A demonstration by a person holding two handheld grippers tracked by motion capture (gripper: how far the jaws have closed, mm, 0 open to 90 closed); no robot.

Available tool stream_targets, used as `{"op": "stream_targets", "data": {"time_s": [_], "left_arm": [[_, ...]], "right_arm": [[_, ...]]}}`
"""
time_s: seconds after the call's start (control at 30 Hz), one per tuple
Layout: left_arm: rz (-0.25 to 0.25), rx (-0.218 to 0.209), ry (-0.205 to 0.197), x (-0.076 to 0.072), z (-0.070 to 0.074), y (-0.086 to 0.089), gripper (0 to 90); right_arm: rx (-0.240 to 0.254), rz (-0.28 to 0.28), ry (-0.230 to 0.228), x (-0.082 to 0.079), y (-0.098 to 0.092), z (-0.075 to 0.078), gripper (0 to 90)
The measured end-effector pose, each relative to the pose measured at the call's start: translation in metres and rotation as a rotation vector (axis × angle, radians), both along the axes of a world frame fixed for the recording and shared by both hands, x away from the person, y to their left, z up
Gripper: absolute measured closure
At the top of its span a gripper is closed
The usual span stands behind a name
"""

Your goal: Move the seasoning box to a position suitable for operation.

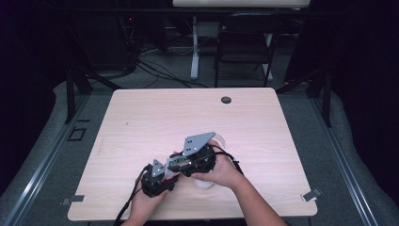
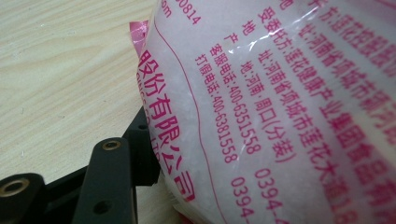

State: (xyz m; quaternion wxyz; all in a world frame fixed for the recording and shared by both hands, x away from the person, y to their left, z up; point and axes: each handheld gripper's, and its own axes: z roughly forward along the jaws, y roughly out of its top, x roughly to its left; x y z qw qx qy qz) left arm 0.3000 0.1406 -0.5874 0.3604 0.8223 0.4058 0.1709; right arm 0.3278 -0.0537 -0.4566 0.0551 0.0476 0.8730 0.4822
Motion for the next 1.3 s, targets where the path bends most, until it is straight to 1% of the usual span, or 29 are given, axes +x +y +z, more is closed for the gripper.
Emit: {"op": "stream_targets", "data": {"time_s": [0.23,0.33,0.47,0.53,0.7,0.77,0.8,0.87,0.93,1.0,1.1,1.13,1.17,1.27,1.3], "left_arm": [[-0.002,0.001,-0.001,0.000,0.000,0.000,45.9],[-0.001,0.002,0.000,0.000,0.000,0.000,45.9],[0.005,-0.006,0.003,0.000,0.000,0.000,46.0],[0.006,-0.005,0.003,0.000,0.000,0.000,45.9],[0.008,-0.012,0.008,0.000,0.000,0.001,45.2],[0.006,-0.014,0.007,0.000,0.000,0.001,45.1],[0.007,-0.018,0.008,0.000,0.000,0.001,45.1],[0.009,-0.023,0.011,0.000,0.000,0.002,45.1],[0.010,-0.028,0.012,0.000,0.000,0.002,45.0],[0.009,-0.033,0.009,0.000,0.000,0.003,44.9],[0.010,-0.048,0.009,-0.002,0.000,0.004,44.5],[0.001,-0.041,0.002,-0.002,0.001,0.005,43.8],[0.007,-0.058,-0.005,-0.003,0.001,0.005,43.3],[0.023,-0.083,-0.007,-0.007,0.002,0.006,41.3],[0.027,-0.084,-0.008,-0.008,0.004,0.007,41.0]], "right_arm": [[0.007,0.011,0.039,0.000,-0.003,-0.003,73.6],[0.026,0.012,0.067,0.000,-0.005,-0.005,77.3],[0.035,0.006,0.074,0.000,-0.009,-0.007,84.1],[0.040,0.006,0.103,0.001,-0.011,-0.009,86.3],[0.038,-0.017,0.124,0.001,-0.012,-0.009,87.2],[0.045,-0.034,0.143,0.001,-0.011,-0.009,87.4],[0.044,-0.042,0.156,0.002,-0.012,-0.009,87.5],[0.056,-0.070,0.203,0.003,-0.012,-0.010,87.8],[0.056,-0.091,0.234,0.004,-0.012,-0.010,87.9],[0.062,-0.106,0.253,0.004,-0.012,-0.010,88.1],[0.062,-0.110,0.265,0.005,-0.012,-0.010,88.2],[0.062,-0.107,0.266,0.005,-0.012,-0.010,88.2],[0.063,-0.106,0.269,0.005,-0.012,-0.010,88.2],[0.063,-0.108,0.274,0.005,-0.013,-0.011,88.2],[0.061,-0.107,0.273,0.006,-0.013,-0.010,88.2]]}}
